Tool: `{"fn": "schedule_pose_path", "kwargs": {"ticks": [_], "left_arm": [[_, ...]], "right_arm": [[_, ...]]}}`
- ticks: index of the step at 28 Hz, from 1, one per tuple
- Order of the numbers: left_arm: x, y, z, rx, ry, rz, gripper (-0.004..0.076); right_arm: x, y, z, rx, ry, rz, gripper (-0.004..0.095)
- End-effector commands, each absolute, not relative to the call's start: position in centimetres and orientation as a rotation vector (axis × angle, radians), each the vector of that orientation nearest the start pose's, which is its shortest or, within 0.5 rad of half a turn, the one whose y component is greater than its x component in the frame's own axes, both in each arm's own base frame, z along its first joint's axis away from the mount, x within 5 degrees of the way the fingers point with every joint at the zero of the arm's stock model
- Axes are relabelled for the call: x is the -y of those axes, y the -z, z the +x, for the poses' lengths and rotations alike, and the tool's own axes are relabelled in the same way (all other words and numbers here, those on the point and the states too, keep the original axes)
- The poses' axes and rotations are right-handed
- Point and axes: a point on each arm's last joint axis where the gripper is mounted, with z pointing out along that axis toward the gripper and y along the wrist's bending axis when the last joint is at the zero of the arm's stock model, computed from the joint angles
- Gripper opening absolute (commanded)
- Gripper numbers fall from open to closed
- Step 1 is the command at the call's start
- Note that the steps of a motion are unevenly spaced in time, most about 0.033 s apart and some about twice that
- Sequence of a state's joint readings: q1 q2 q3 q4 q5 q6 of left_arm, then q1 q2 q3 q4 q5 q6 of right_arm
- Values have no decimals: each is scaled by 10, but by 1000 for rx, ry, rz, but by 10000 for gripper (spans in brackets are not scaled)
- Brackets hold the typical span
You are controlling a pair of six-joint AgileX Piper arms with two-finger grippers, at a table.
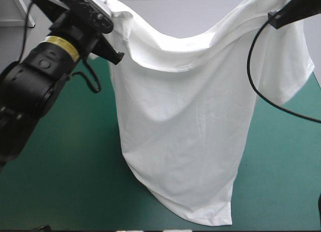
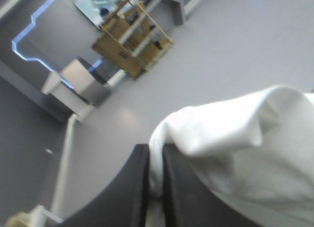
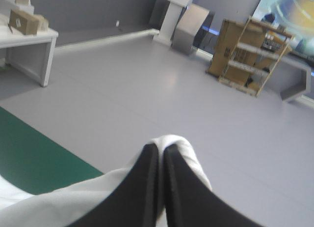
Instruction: Fold the cloth
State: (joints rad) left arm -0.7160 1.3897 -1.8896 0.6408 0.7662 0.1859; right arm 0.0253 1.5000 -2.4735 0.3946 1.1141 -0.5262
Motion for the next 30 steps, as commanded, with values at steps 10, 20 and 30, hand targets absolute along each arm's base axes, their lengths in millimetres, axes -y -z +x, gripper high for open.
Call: {"fn": "schedule_pose_path", "kwargs": {"ticks": [10,20,30], "left_arm": [[109,-469,435,-1398,-181,610,29],[130,-377,500,-1583,-60,661,29],[135,-356,506,-1653,10,670,273]], "right_arm": [[-34,-534,393,-1619,-74,-408,-14],[-37,-438,475,-1821,-108,-431,-13],[-35,-421,488,-1853,-126,-393,420]]}}
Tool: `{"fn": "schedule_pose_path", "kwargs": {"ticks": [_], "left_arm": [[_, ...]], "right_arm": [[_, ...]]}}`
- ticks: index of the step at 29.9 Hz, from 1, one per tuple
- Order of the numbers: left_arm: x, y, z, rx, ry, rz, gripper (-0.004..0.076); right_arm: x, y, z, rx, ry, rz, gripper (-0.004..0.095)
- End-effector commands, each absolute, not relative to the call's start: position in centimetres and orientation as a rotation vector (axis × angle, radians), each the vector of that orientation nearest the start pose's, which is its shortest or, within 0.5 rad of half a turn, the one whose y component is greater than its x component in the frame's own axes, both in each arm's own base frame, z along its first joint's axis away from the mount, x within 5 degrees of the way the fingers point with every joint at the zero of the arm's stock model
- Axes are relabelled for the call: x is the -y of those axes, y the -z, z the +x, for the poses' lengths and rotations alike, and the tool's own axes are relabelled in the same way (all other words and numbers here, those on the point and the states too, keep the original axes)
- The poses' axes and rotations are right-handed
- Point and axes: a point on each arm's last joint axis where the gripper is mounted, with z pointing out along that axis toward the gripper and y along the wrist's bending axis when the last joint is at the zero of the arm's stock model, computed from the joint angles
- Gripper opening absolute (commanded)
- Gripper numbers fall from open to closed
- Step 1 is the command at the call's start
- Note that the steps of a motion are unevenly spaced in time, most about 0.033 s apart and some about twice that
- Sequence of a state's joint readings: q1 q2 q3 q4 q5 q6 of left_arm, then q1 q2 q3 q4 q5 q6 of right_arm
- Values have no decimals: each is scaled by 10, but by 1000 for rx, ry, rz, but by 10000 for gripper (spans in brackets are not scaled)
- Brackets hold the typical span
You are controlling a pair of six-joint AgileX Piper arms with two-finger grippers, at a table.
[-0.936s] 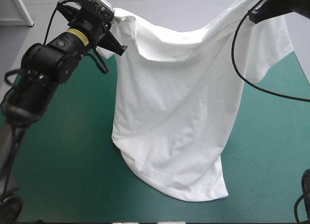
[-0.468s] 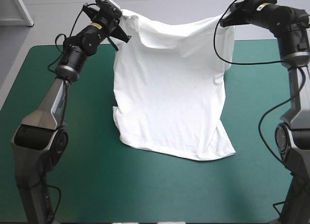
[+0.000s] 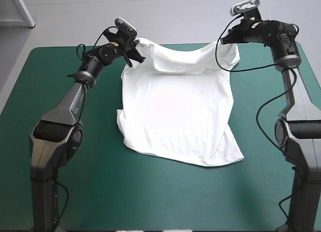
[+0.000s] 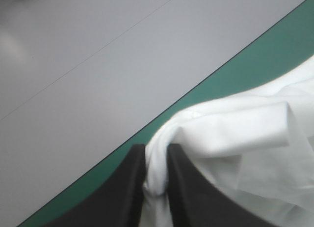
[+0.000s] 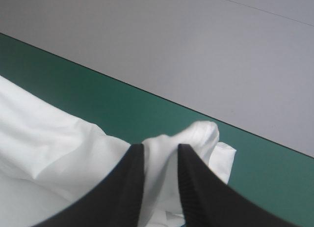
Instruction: Fold the cloth
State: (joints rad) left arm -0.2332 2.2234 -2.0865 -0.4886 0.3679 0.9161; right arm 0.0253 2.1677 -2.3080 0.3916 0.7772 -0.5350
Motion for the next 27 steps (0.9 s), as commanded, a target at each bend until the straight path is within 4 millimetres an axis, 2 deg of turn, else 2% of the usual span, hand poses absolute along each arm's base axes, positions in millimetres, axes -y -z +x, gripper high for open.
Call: {"fn": "schedule_pose_path", "kwargs": {"ticks": [1,2,4,6,8,10,13,16,19,23,25,27], "left_arm": [[135,-359,505,-1651,17,667,386],[135,-364,502,-1647,28,658,472],[134,-375,496,-1640,45,648,553],[132,-391,487,-1627,53,641,536],[127,-415,471,-1606,38,663,491],[120,-441,449,-1598,30,696,447],[104,-472,415,-1667,61,692,414],[87,-488,386,-1787,105,666,412],[75,-491,360,-1939,182,658,412],[63,-475,339,-2113,215,659,369],[60,-458,332,-2196,205,640,352],[56,-432,329,-2298,190,631,347]], "right_arm": [[-35,-425,486,-1843,-125,-389,502],[-35,-428,485,-1838,-129,-384,534],[-34,-441,479,-1811,-118,-380,582],[-33,-454,471,-1788,-97,-366,581],[-32,-477,455,-1757,-105,-348,581],[-34,-502,432,-1733,-120,-362,576],[-37,-530,397,-1739,-169,-397,547],[-40,-553,359,-1750,-218,-411,498],[-43,-567,329,-1787,-297,-414,443],[-54,-581,292,-1769,-464,-445,427],[-57,-587,276,-1750,-524,-457,427],[-57,-586,265,-1763,-533,-453,427]]}}
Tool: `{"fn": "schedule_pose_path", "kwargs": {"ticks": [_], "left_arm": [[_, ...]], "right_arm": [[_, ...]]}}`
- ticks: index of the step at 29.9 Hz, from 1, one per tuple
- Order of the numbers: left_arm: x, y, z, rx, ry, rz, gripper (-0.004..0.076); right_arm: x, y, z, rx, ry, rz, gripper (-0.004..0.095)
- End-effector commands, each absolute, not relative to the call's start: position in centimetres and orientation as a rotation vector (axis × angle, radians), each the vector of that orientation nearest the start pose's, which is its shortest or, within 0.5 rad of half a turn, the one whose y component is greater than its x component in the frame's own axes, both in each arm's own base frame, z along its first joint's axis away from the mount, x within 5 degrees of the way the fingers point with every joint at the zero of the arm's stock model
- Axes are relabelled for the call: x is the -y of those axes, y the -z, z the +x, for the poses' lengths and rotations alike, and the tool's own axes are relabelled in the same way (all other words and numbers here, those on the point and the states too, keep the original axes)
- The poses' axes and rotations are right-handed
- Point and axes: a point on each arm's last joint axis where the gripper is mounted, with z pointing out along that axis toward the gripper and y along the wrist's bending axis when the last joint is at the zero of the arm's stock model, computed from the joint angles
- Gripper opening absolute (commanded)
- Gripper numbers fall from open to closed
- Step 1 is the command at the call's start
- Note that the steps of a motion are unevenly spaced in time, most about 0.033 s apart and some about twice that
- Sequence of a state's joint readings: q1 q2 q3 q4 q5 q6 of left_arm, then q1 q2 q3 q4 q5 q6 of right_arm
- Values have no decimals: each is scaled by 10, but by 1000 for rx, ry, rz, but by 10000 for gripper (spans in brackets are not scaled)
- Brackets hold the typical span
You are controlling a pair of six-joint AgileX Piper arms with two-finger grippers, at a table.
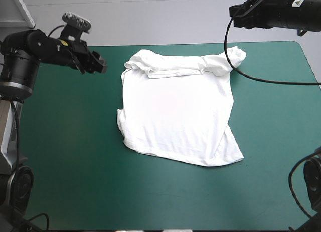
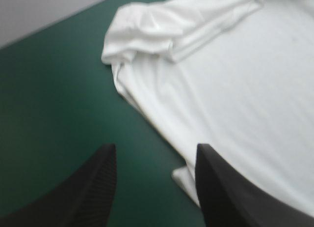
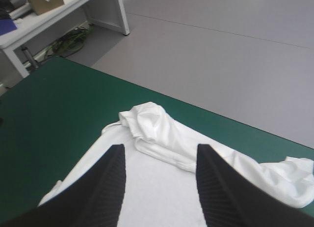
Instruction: Fold the cloth
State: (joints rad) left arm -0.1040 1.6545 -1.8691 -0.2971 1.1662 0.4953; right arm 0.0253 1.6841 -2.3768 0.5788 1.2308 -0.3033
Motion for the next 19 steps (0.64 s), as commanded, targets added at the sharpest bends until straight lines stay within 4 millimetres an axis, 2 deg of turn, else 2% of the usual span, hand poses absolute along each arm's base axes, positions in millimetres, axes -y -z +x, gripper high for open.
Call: {"fn": "schedule_pose_path", "kwargs": {"ticks": [1,6,10,14,19], "left_arm": [[56,-418,326,-2348,200,633,347],[59,-351,319,-2479,300,591,348],[62,-307,320,-2501,386,505,348],[66,-284,324,-2508,456,435,348],[71,-267,335,-2523,523,425,348]], "right_arm": [[-56,-583,261,-1783,-529,-447,423],[-50,-541,249,-1971,-480,-407,418],[-48,-491,247,-2103,-478,-406,413],[-46,-448,250,-2176,-460,-371,414],[-45,-403,254,-2299,-467,-383,414]]}}
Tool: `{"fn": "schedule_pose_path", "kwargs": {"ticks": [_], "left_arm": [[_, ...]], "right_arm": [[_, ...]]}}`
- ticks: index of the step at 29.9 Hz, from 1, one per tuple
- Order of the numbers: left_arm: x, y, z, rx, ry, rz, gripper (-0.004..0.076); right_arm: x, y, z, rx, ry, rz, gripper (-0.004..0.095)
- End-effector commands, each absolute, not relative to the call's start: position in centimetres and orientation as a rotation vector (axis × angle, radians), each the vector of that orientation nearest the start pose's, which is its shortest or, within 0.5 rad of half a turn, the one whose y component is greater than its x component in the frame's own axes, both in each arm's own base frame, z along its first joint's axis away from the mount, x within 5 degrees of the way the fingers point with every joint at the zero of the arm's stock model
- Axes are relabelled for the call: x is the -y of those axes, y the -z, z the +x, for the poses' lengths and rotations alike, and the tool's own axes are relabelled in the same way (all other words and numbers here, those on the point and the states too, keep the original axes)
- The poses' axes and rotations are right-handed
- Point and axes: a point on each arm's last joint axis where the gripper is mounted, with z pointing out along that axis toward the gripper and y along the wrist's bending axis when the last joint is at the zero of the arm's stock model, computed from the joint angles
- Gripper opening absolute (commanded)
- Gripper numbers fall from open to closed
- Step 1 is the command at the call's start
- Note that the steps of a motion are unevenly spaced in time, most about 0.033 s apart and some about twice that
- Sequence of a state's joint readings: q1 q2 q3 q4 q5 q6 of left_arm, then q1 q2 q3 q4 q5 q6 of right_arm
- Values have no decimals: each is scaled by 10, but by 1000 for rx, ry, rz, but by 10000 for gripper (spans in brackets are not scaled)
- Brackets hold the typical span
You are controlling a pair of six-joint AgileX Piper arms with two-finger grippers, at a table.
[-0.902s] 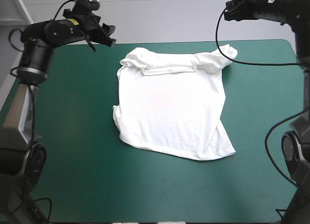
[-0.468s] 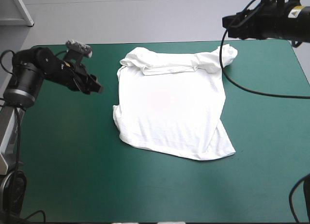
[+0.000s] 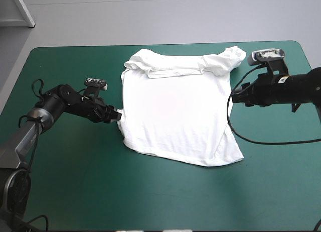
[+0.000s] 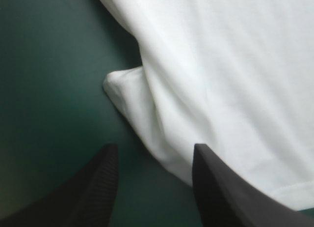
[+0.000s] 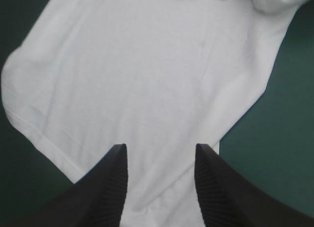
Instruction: Fold the cloth
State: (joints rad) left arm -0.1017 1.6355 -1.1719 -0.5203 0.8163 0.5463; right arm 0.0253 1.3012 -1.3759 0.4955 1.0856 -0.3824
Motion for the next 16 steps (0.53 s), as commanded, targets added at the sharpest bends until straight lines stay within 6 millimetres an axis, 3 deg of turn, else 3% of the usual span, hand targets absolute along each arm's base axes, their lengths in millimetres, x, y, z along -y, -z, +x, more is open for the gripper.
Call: {"fn": "schedule_pose_path", "kwargs": {"ticks": [1,8,10,13,16], "left_arm": [[71,-262,337,-2530,529,421,348],[76,-238,346,-2575,585,446,326],[76,-234,347,-2585,588,444,249],[76,-231,348,-2587,592,444,57],[77,-231,349,-2571,593,466,19]], "right_arm": [[-45,-395,254,-2312,-463,-387,413],[-39,-356,257,-2390,-386,-358,413],[-38,-348,256,-2415,-392,-356,413],[-38,-340,254,-2439,-394,-353,413],[-38,-337,254,-2449,-388,-354,413]]}}
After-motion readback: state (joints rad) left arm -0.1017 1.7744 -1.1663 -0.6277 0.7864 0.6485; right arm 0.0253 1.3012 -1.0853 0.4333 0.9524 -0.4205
